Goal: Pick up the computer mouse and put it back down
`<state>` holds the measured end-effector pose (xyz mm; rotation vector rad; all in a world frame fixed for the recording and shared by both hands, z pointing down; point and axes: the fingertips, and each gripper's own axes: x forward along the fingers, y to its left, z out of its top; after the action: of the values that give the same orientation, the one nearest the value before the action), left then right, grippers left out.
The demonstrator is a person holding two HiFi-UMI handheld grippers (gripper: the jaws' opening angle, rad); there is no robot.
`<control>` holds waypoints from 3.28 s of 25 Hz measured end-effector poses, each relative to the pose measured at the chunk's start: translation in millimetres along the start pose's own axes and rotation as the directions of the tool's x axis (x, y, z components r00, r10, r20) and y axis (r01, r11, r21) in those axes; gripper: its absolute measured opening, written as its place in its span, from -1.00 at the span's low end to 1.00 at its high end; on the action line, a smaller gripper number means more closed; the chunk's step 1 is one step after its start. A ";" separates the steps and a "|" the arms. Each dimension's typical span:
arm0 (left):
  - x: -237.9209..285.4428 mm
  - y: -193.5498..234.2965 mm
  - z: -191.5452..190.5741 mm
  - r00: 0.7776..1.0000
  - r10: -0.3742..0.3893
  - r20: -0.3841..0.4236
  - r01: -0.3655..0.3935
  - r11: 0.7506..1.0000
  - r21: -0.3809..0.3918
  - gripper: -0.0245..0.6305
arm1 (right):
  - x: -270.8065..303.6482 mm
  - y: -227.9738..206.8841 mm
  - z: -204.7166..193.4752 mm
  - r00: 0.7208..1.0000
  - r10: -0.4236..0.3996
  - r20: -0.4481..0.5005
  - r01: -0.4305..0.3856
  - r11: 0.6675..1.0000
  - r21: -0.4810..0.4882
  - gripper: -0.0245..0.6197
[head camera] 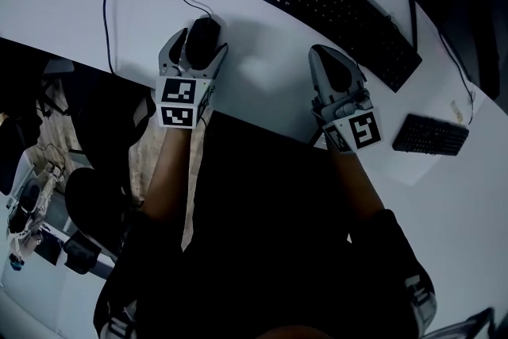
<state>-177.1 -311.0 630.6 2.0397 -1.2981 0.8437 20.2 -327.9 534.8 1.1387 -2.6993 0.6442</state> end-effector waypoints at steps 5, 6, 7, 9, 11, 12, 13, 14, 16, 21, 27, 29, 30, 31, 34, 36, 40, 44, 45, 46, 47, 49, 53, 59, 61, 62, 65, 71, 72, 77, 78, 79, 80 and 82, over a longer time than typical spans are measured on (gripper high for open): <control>4.8 4.3 -3.1 1.000 0.000 -0.021 0.000 1.000 -0.010 0.16 | 4.4 -3.2 -2.5 1.000 -0.001 -0.009 0.001 1.000 -0.007 -0.91; 5.1 4.2 -3.9 1.000 -0.001 -0.024 0.001 1.000 -0.009 0.15 | 4.9 -3.8 -3.9 1.000 -0.001 -0.013 0.001 1.000 -0.005 -0.91; 5.4 4.2 -5.1 1.000 -0.002 -0.028 0.001 1.000 -0.010 0.15 | 5.6 -4.1 -4.8 1.000 -0.001 -0.016 0.000 1.000 -0.002 -0.91; 5.5 4.9 -6.9 0.999 -0.001 -0.033 0.000 1.000 -0.018 0.15 | 7.9 -5.0 -4.4 1.000 0.001 -0.015 -0.001 1.000 0.003 -0.91; 5.8 6.1 -7.0 0.999 0.002 -0.035 -0.003 1.000 -0.021 0.15 | 9.8 -6.8 -2.9 1.000 0.000 -0.010 0.000 1.000 0.009 -0.91; 5.9 6.6 -6.9 0.999 0.004 -0.036 -0.005 1.000 -0.018 0.15 | 10.0 -8.2 -2.6 1.000 -0.001 -0.009 0.002 1.000 0.008 -0.91; 5.9 7.0 -6.9 0.999 0.008 -0.038 -0.009 1.000 -0.013 0.14 | 9.7 -9.5 -2.3 1.000 -0.002 -0.008 0.003 1.000 0.008 -0.91; 5.7 7.4 -7.0 0.999 0.012 -0.041 -0.012 1.000 -0.007 0.11 | 9.3 -10.5 -1.8 1.000 -0.003 -0.006 0.003 1.000 0.009 -0.91; 5.0 7.8 -7.3 0.999 0.017 -0.045 -0.017 1.000 0.000 0.06 | 8.0 -11.8 -0.3 1.000 -0.006 -0.001 0.006 1.000 0.013 -0.91; 5.2 9.0 -7.5 0.999 0.019 -0.050 -0.019 1.000 0.000 0.00 | 4.5 -18.0 -1.4 1.000 -0.022 -0.001 0.022 1.000 0.007 -0.91; 4.0 10.0 -7.7 0.999 0.016 -0.041 -0.017 1.000 -0.026 0.00 | -1.9 -21.6 2.0 0.999 -0.033 0.015 0.033 0.999 0.007 -0.91; 1.3 9.7 -5.3 0.999 0.016 -0.029 -0.017 0.999 -0.034 -0.01 | -6.8 -21.5 4.6 0.999 -0.034 0.026 0.034 0.999 0.003 -0.91; -0.5 9.6 -2.5 1.000 0.019 -0.018 -0.020 0.999 -0.034 -0.01 | -9.5 -21.3 6.1 0.999 -0.036 0.031 0.036 0.999 0.001 -0.91; -2.8 9.5 1.3 1.000 0.023 -0.004 -0.023 0.999 -0.032 0.00 | -12.6 -21.2 7.4 0.999 -0.037 0.035 0.037 0.999 -0.002 -0.91; -13.5 8.3 13.7 0.998 0.037 0.042 -0.036 0.999 -0.030 -0.01 | -24.6 -19.3 11.0 0.998 -0.042 0.049 0.042 0.999 -0.008 -0.91; -21.3 6.5 22.4 0.996 0.044 0.072 -0.041 0.999 -0.032 -0.01 | -33.2 -18.3 14.2 0.997 -0.043 0.062 0.044 0.999 -0.012 -0.91; -38.9 0.2 43.2 0.990 0.048 0.131 -0.044 0.998 -0.036 -0.01 | -52.4 -13.8 23.0 0.995 -0.048 0.091 0.050 0.999 -0.021 -0.91; -59.1 -7.2 73.6 0.978 0.055 0.203 -0.051 0.998 -0.023 -0.01 | -74.3 -9.7 38.5 0.989 -0.054 0.136 0.062 0.996 -0.059 -0.91; -64.0 -9.2 82.1 0.973 0.057 0.223 -0.054 0.998 -0.017 -0.01 | -79.7 -10.7 43.7 0.987 -0.055 0.150 0.066 0.995 -0.069 -0.91; -69.4 -10.9 91.0 0.968 0.058 0.244 -0.058 0.998 -0.008 -0.01 | -85.2 -12.4 48.9 0.985 -0.060 0.163 0.073 0.995 -0.075 -0.91; -75.5 -12.6 100.1 0.963 0.059 0.265 -0.061 0.998 0.000 -0.01 | -91.0 -14.3 53.8 0.983 -0.067 0.174 0.081 0.994 -0.079 -0.91; -88.4 -16.2 117.8 0.952 0.057 0.300 -0.062 0.998 0.008 -0.01 | -103.0 -17.1 62.9 0.978 -0.080 0.193 0.098 0.991 -0.090 -0.91; -114.2 -25.2 155.0 0.924 0.044 0.379 -0.058 0.998 0.026 -0.01 | -122.4 -18.6 87.4 0.965 -0.077 0.249 0.113 0.985 -0.132 -0.91; -171.3 -48.6 199.2 0.854 0.026 0.519 -0.051 0.998 0.033 -0.01 | -150.6 -14.1 122.6 0.944 -0.073 0.322 0.140 0.972 -0.189 -0.91; -194.1 -57.7 214.8 0.818 0.017 0.574 -0.050 0.998 0.041 -0.01 | -157.4 -10.9 132.5 0.938 -0.067 0.339 0.144 0.967 -0.208 -0.91; -206.2 -62.0 222.7 0.799 0.012 0.602 -0.052 0.997 0.049 -0.01 | -160.0 -8.1 137.5 0.936 -0.061 0.347 0.145 0.964 -0.222 -0.91; -243.4 -73.2 243.5 0.737 -0.004 0.676 -0.062 0.995 0.072 -0.01 | -166.1 1.7 152.0 0.929 -0.037 0.369 0.144 0.953 -0.266 -0.91; -306.1 -94.7 264.8 0.643 -0.034 0.765 -0.073 0.992 0.106 -0.01 | -178.4 14.5 172.2 0.914 -0.021 0.405 0.154 0.942 -0.298 -0.91; -314.4 -98.6 267.6 0.629 -0.040 0.776 -0.072 0.991 0.109 -0.01 | -179.3 15.7 174.9 0.912 -0.020 0.410 0.155 0.941 -0.300 -0.91; -351.4 -116.2 277.7 0.539 -0.071 0.839 -0.089 0.986 0.141 -0.01 | -185.2 17.0 186.8 0.901 -0.027 0.434 0.170 0.940 -0.295 -0.91; -357.2 -117.3 279.1 0.524 -0.071 0.849 -0.094 0.986 0.140 -0.01 | -185.9 17.2 188.8 0.898 -0.026 0.439 0.171 0.940 -0.295 -0.91; -362.5 -118.0 280.7 0.510 -0.070 0.857 -0.098 0.986 0.138 -0.01 | -186.3 17.5 190.9 0.896 -0.024 0.443 0.172 0.940 -0.296 -0.91; -367.5 -118.8 282.5 0.496 -0.070 0.865 -0.100 0.985 0.138 -0.01 | -186.8 17.6 193.0 0.894 -0.023 0.448 0.173 0.939 -0.298 -0.91; -375.7 -121.6 285.5 0.470 -0.076 0.880 -0.104 0.984 0.141 -0.01 | -189.0 16.5 197.0 0.890 -0.025 0.456 0.179 0.938 -0.298 -0.91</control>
<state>-130.4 -268.4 147.4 2.7552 -1.7835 -0.2603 148.2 -281.3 297.6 1.4639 -2.9172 -0.1196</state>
